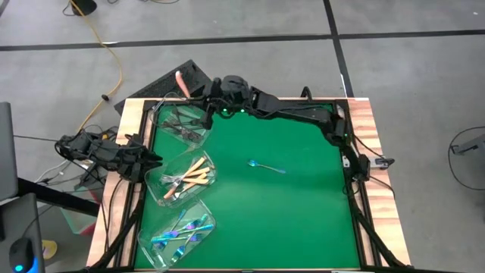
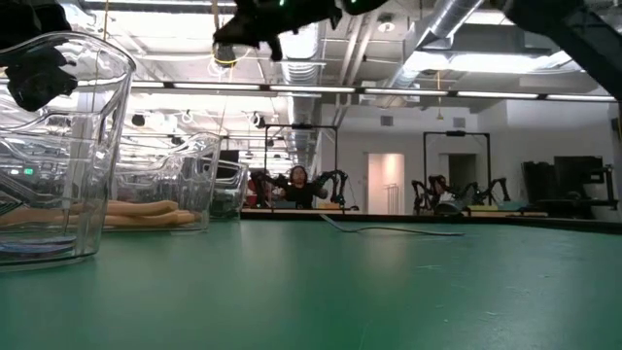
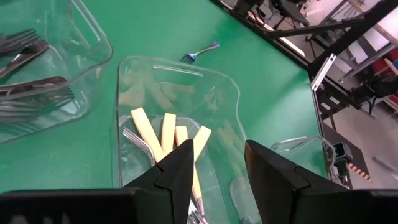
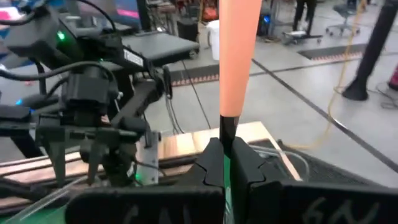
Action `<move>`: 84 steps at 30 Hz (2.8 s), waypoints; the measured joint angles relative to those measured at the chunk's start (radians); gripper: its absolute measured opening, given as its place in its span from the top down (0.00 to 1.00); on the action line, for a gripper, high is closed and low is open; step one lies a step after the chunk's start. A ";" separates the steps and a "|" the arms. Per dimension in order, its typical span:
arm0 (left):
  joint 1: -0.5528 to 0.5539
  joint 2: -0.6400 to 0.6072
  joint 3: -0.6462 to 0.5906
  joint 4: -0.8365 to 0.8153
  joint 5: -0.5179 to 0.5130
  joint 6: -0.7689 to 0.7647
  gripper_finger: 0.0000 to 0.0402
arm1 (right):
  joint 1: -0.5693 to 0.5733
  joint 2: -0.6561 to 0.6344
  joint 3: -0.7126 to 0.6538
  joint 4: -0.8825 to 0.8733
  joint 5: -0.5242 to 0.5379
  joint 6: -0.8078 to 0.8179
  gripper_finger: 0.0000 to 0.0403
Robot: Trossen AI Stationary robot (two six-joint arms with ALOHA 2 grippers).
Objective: Sort silverware by color (type)
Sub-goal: Put the orange fork into the middle transparent bin
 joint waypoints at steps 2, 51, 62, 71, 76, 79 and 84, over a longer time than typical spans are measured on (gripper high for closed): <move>0.000 0.000 0.000 0.001 -0.004 -0.003 0.68 | 0.002 0.042 0.043 0.012 -0.014 0.000 0.97; 0.000 0.000 0.000 0.001 -0.007 0.006 0.68 | 0.189 0.189 0.125 0.068 -0.147 -0.059 0.97; 0.000 0.000 0.000 0.001 -0.001 0.010 0.68 | 0.240 0.219 0.124 0.183 -0.151 -0.070 0.97; 0.000 0.000 0.000 0.001 -0.016 -0.001 0.68 | 0.223 0.280 0.123 0.256 -0.298 -0.061 0.97; 0.000 0.000 0.000 0.001 -0.018 -0.001 0.68 | 0.239 0.285 0.124 0.253 -0.329 -0.089 0.97; 0.000 0.000 0.000 0.001 -0.018 -0.002 0.68 | 0.240 0.284 0.125 0.216 -0.330 -0.120 0.97; 0.000 0.000 0.000 0.001 -0.019 -0.002 0.68 | 0.233 0.287 0.124 0.166 -0.330 -0.174 0.97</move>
